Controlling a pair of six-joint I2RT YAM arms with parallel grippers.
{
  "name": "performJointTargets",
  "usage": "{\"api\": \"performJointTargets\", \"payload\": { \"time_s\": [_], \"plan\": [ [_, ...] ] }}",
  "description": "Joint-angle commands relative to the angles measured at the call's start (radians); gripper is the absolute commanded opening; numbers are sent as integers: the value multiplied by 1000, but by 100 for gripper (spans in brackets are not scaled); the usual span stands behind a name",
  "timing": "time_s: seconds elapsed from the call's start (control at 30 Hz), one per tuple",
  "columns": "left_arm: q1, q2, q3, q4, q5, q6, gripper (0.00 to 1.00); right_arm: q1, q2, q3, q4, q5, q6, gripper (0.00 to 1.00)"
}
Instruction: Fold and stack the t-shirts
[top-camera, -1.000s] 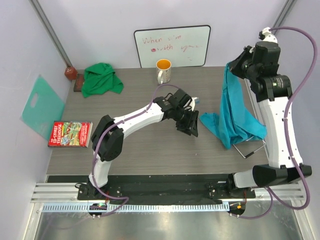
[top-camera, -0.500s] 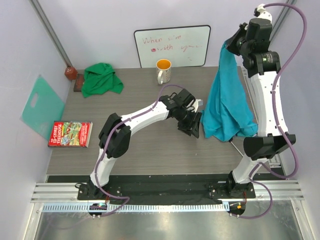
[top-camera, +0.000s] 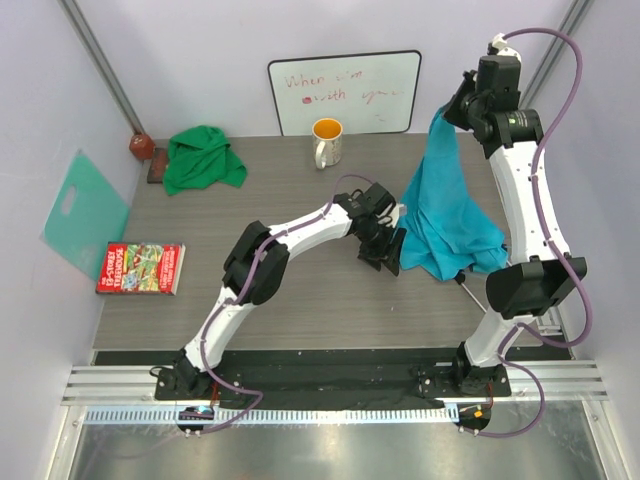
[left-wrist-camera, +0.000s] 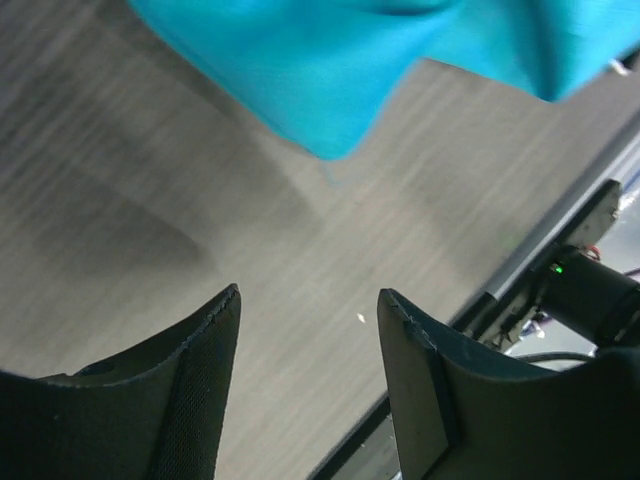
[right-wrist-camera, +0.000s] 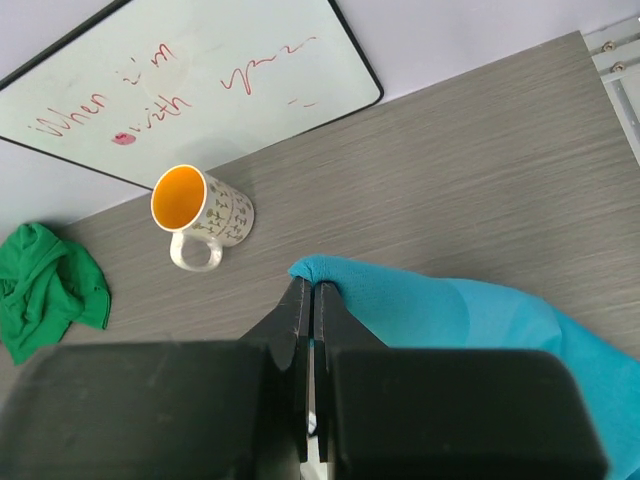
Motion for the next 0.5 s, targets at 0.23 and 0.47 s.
{"api": "performJointTargets", "payload": {
  "time_s": [0.23, 0.47],
  "plan": [
    [14, 89, 76, 119, 17, -43, 58, 0, -73, 6, 17, 15, -28, 1],
    [14, 104, 70, 165, 8, -100, 57, 0, -68, 0, 14, 18, -39, 1]
  ]
}}
